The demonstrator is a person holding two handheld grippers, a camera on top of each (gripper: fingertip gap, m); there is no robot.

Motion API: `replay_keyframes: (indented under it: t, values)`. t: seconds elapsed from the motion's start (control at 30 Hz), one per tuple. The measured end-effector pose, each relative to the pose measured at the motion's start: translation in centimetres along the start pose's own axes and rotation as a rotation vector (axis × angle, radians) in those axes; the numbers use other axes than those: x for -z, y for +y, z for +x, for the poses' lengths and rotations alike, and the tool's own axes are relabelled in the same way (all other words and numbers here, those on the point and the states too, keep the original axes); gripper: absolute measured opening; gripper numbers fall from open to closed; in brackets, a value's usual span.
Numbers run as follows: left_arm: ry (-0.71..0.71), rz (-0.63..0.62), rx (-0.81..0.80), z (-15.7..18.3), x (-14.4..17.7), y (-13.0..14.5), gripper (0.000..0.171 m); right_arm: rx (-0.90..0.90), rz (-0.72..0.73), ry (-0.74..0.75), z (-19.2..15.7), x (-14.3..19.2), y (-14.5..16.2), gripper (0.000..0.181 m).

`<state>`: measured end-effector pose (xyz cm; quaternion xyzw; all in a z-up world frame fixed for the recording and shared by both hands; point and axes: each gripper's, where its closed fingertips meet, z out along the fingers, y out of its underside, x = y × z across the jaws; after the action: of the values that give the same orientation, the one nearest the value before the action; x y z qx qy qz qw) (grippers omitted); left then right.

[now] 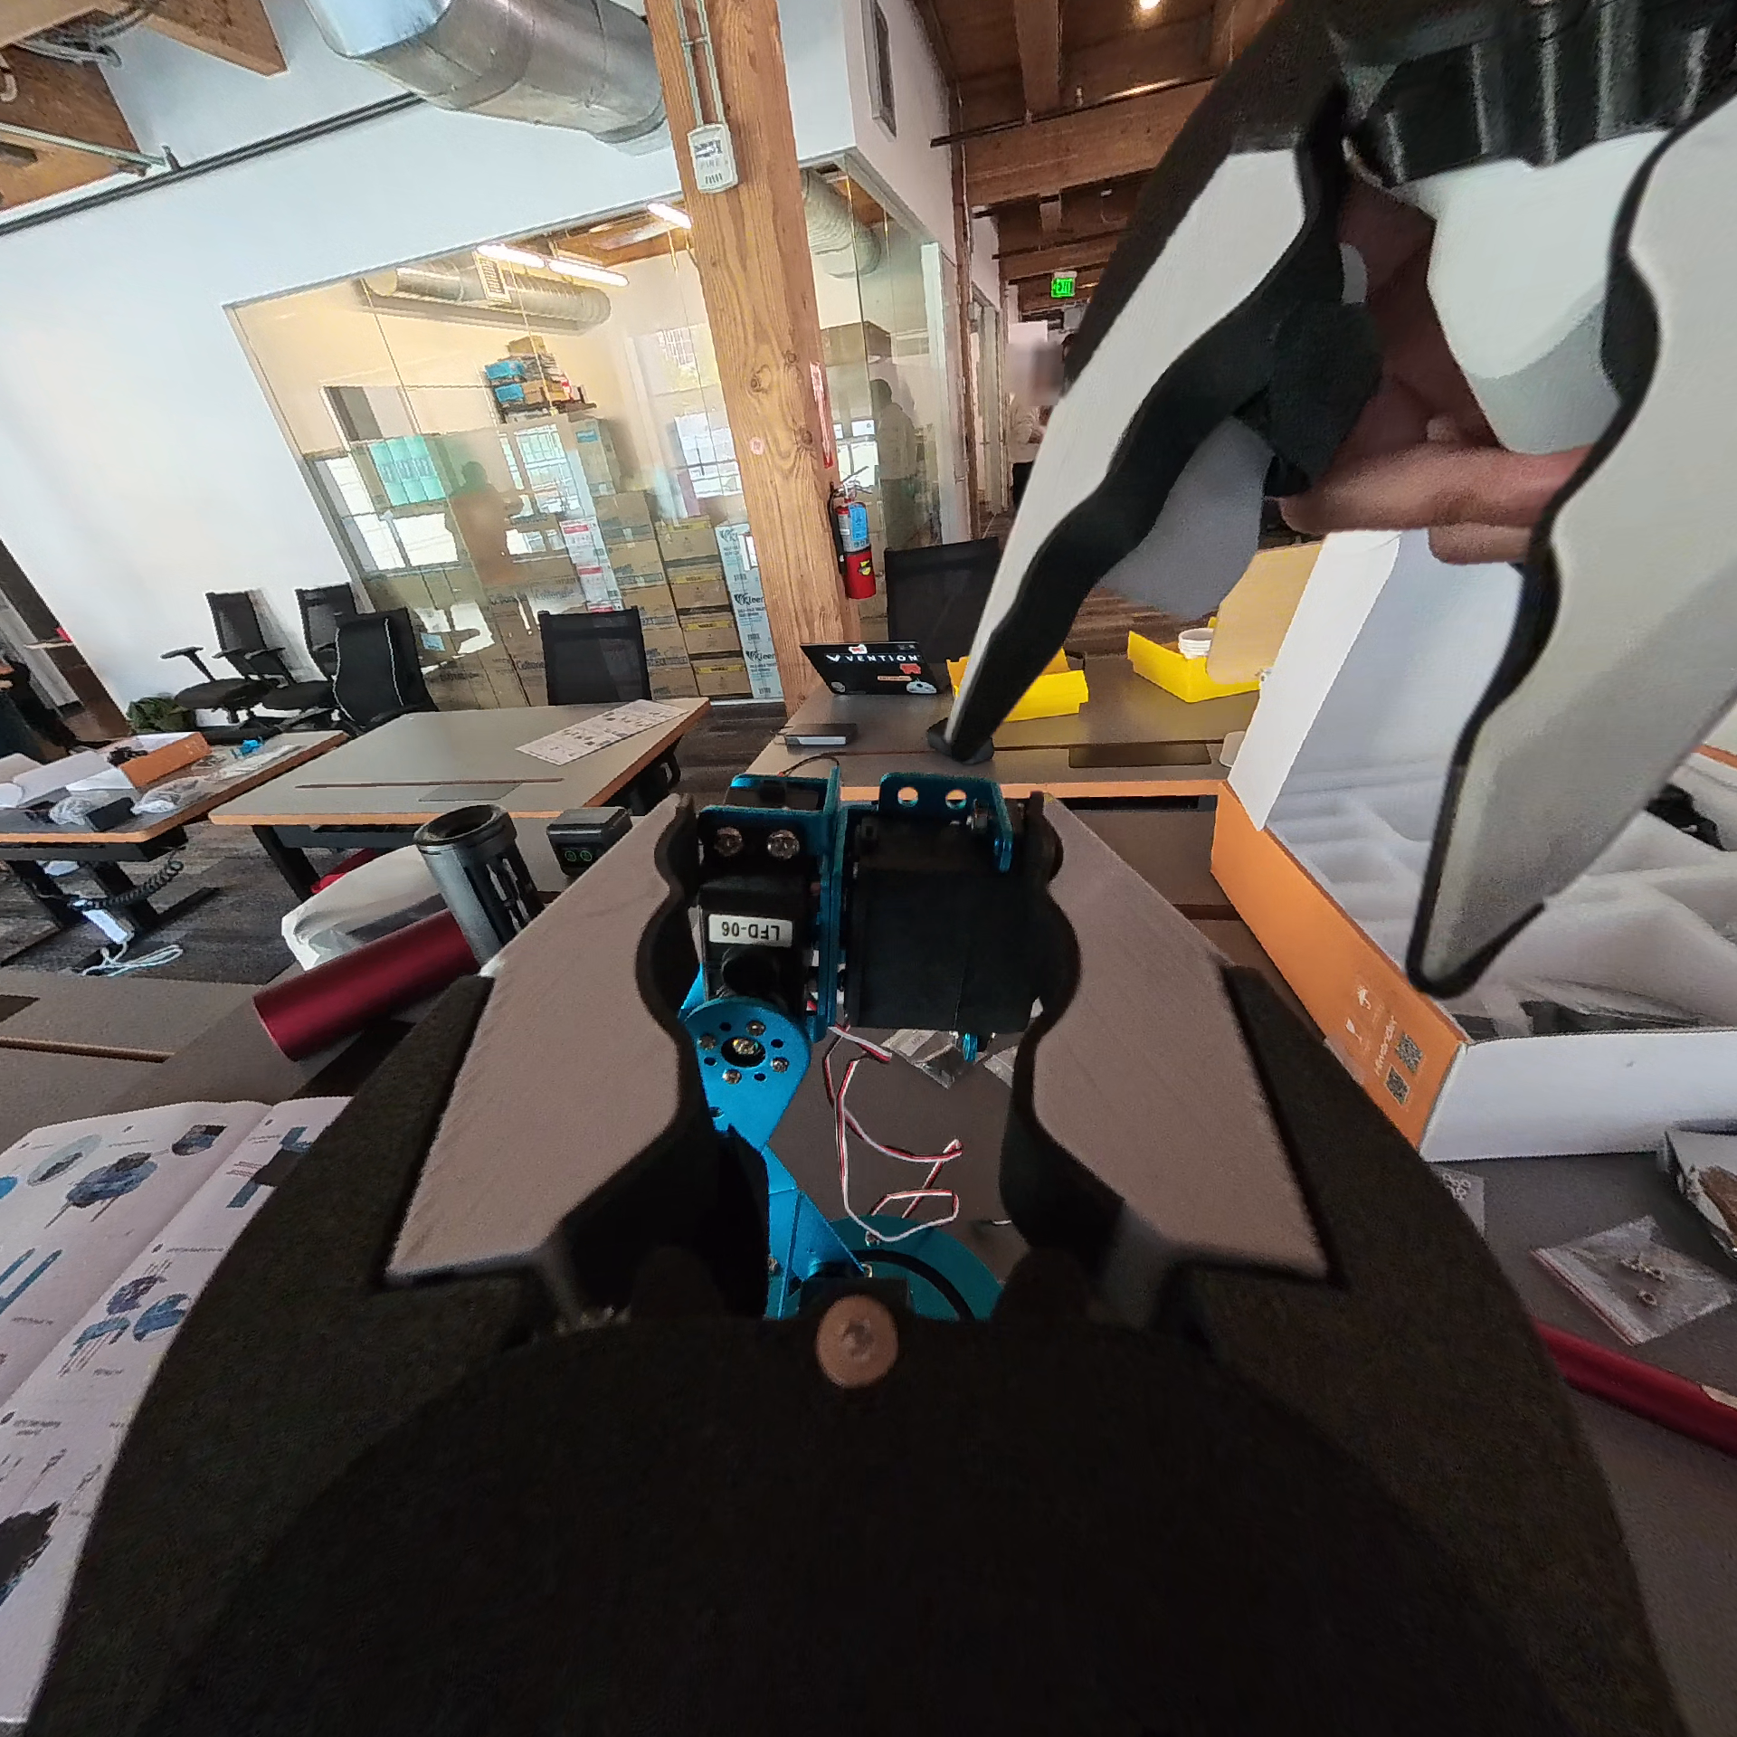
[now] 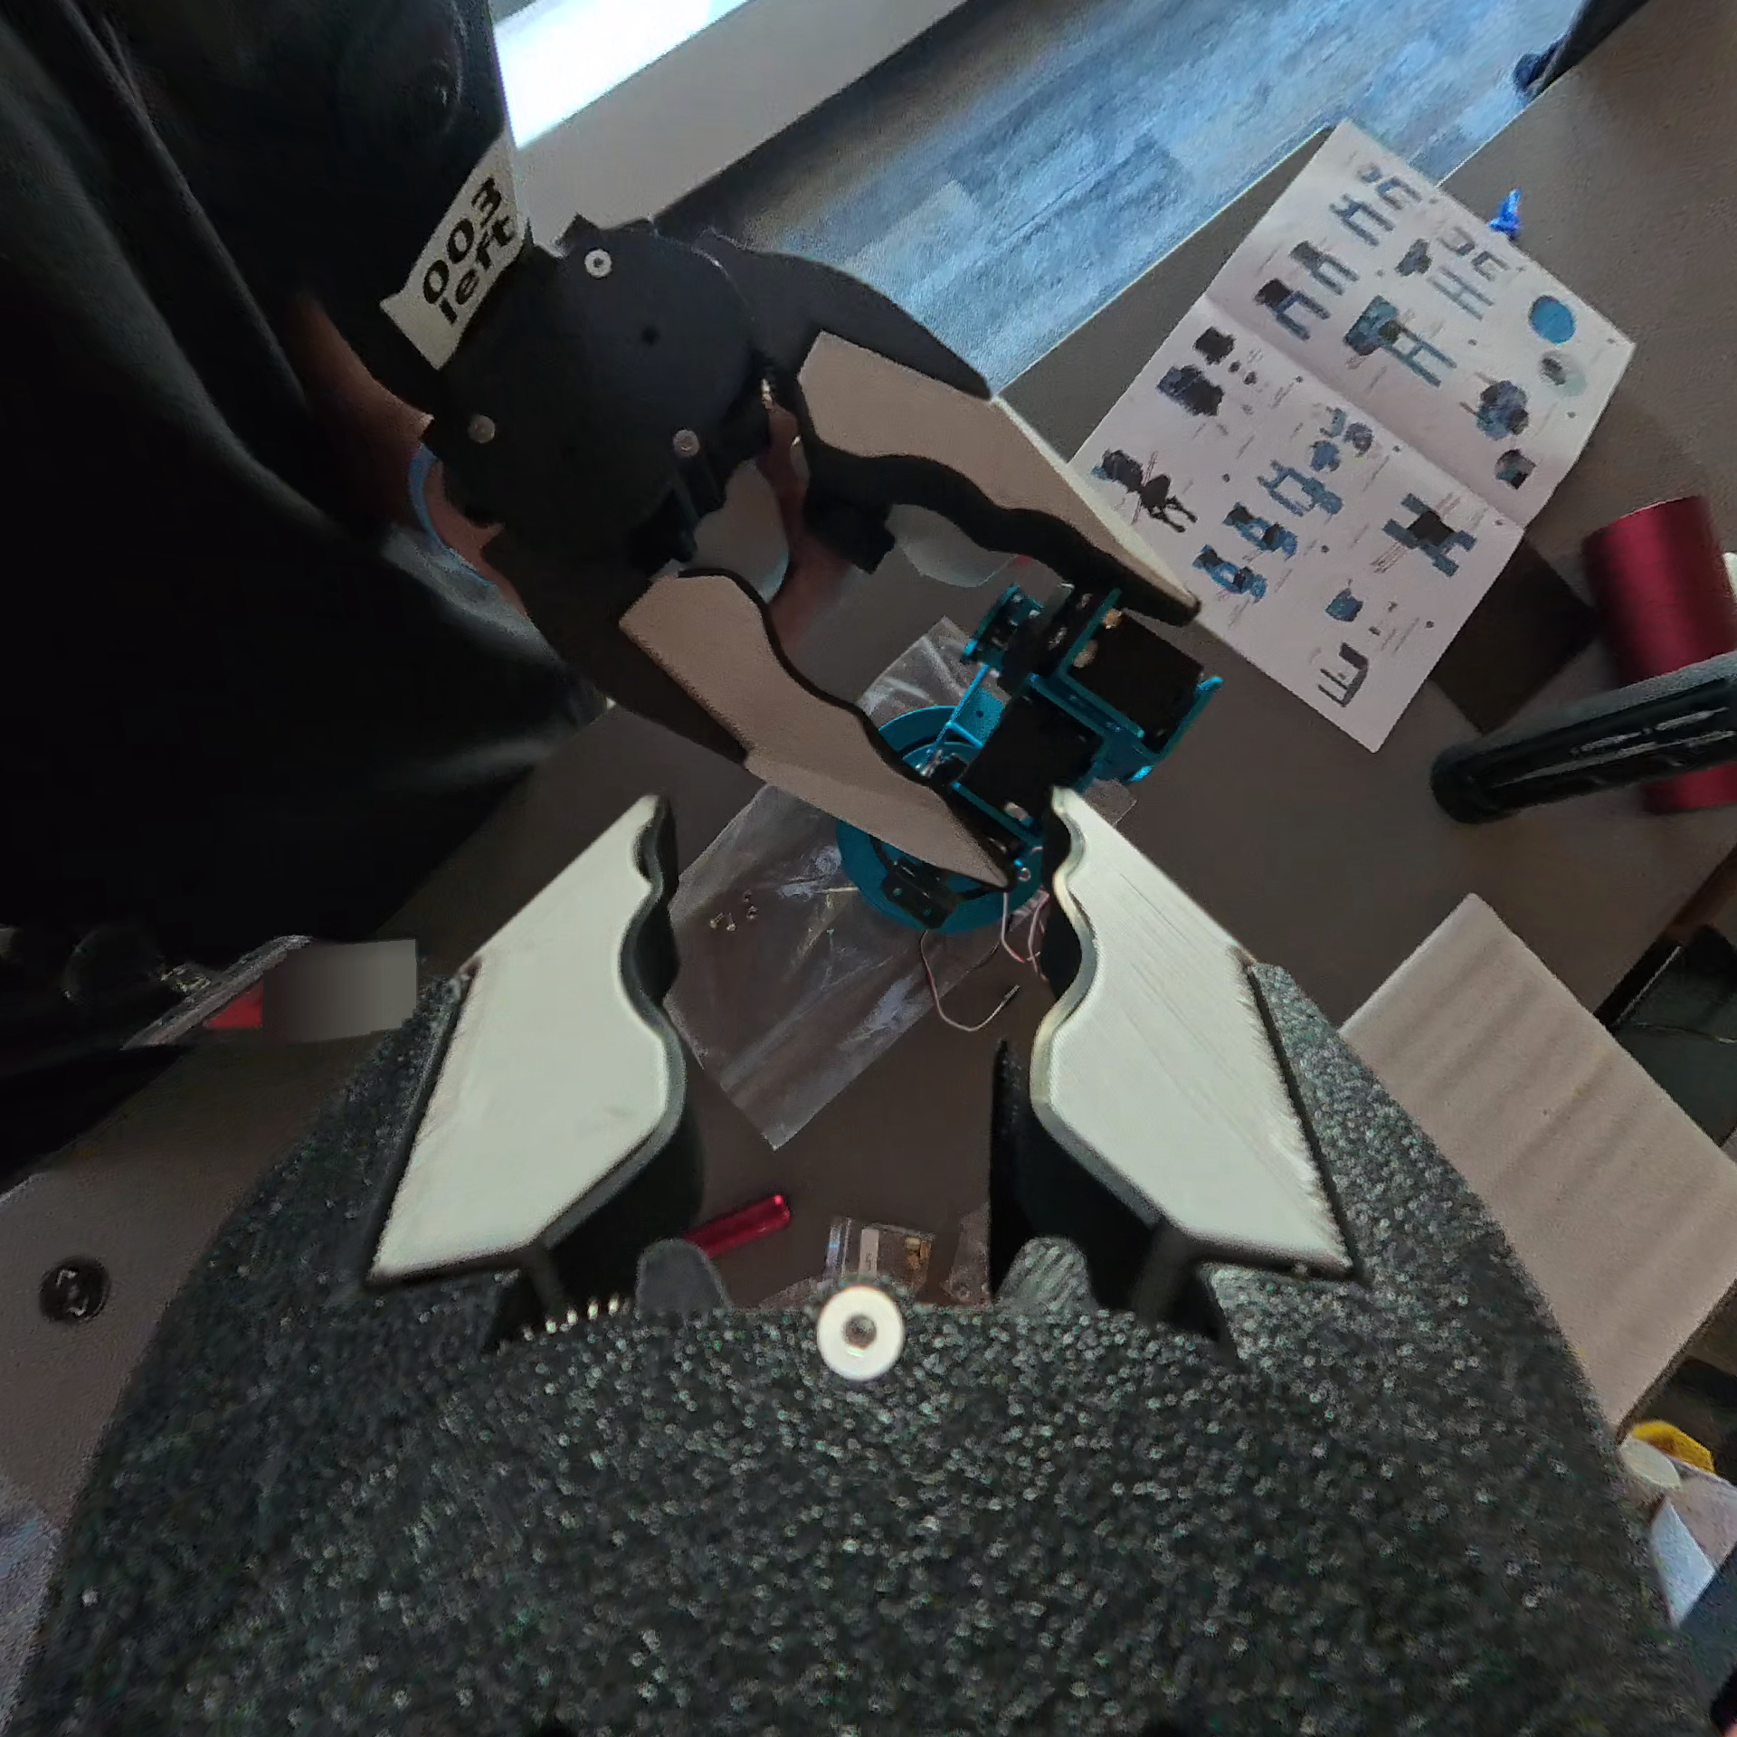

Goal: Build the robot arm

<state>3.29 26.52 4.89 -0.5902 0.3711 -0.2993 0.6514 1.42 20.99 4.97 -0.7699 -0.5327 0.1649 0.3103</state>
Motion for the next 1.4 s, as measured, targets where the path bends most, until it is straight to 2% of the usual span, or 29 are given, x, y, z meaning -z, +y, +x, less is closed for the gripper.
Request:
replay_keyframes:
  t: [0.17,0.33,0.4,0.9,0.97,1.03,1.13,1.3,1.4]
  values:
    - [-0.005,0.010,0.000,0.0,0.0,0.0,0.068,0.017,-0.075,0.024,-0.1,-0.6,0.5,0.075]
    - [-0.005,0.011,-0.002,0.0,0.0,0.0,0.069,0.035,-0.134,0.053,-0.5,-0.9,0.8,0.081]
    - [-0.004,0.011,0.000,0.0,0.0,0.0,0.069,0.047,-0.114,0.051,-0.7,-0.7,0.4,0.076]
    - [0.005,0.005,-0.010,0.0,-0.1,0.0,0.068,0.016,-0.143,0.066,-0.1,-1.1,0.9,0.079]
    - [0.005,0.007,-0.009,0.0,-0.1,0.0,0.068,0.022,-0.145,0.051,-0.6,-1.0,0.7,0.083]
    - [0.005,0.007,-0.007,0.0,-0.2,0.0,0.068,0.026,-0.101,0.026,-1.3,-0.7,-0.2,0.078]
    - [0.006,0.007,-0.008,-0.1,-0.1,0.0,0.068,0.032,-0.166,0.110,0.1,-0.6,1.0,0.082]
    - [0.002,0.005,-0.015,0.0,-0.2,0.1,0.068,0.021,-0.144,0.058,-1.2,-0.7,0.6,0.078]
    - [0.003,0.006,-0.013,0.0,-0.2,0.1,0.068,0.047,-0.158,0.121,-0.4,-0.5,0.6,0.081]
